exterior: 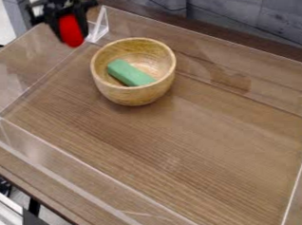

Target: Move the red fruit to the right

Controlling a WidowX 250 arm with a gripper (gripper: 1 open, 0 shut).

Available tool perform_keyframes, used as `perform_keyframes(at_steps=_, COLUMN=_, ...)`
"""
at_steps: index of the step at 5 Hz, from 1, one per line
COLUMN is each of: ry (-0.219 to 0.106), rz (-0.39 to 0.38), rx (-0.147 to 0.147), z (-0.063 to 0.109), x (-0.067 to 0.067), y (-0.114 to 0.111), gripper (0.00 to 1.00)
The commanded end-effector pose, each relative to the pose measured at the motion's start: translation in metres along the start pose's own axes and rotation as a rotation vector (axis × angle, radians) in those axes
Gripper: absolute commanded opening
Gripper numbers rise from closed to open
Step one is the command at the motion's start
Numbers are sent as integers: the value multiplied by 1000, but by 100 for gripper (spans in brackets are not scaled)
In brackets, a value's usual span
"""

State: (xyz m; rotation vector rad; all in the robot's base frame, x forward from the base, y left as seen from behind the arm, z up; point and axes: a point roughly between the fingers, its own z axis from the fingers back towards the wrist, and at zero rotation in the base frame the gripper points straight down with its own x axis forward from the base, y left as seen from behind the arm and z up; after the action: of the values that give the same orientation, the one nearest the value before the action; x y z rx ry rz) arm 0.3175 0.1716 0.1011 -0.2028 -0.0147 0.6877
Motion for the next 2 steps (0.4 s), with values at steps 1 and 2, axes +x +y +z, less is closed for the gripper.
perform_keyframes(at_steps=1, ry=-57, rz=-141, rx=-28, z=26, x=1, y=-36, gripper=0)
perform_keyframes(at_steps=2, ry=-16, rz=-309, rx=-44, z=28, x=-15, y=-69, gripper=0)
